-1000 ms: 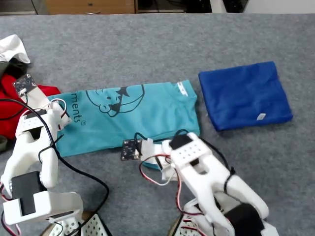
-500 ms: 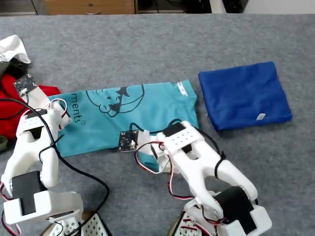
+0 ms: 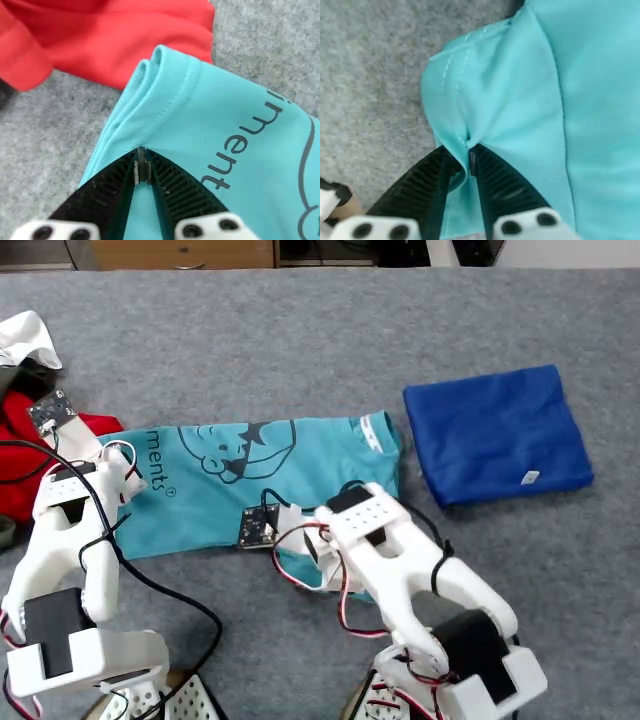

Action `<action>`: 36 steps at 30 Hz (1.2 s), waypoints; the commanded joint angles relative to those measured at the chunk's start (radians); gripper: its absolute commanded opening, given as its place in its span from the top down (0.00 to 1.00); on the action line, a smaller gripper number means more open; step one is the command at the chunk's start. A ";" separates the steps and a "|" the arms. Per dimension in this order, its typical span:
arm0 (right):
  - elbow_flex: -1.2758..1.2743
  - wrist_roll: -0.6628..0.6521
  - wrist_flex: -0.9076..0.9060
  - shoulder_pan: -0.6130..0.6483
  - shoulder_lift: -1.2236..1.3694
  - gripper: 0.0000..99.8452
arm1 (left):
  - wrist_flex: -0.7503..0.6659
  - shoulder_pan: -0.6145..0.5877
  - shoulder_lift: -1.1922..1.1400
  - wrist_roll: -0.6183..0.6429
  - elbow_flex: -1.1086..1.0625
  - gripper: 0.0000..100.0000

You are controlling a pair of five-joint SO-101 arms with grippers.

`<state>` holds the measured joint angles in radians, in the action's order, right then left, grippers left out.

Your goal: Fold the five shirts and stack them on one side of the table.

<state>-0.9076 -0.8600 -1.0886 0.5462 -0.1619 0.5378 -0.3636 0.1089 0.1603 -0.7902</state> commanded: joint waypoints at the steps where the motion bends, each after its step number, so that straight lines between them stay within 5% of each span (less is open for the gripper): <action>1: 0.116 0.000 -0.118 -0.036 0.010 1.00 | -0.009 0.006 0.004 -0.005 0.038 0.98; 8: 0.410 -0.103 -0.275 -0.102 0.064 1.00 | -0.009 0.006 0.004 -0.005 0.038 0.98; 30: 1.639 -0.313 -0.677 -0.197 0.952 0.99 | -0.009 0.008 0.004 -0.005 0.038 0.98; 36: 1.782 -0.315 -0.694 -0.217 1.023 0.77 | -0.009 0.008 0.004 -0.005 0.038 0.98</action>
<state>0.7910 -1.1638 -1.7622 0.3544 0.8661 0.5378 -0.3636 0.1089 0.1603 -0.7902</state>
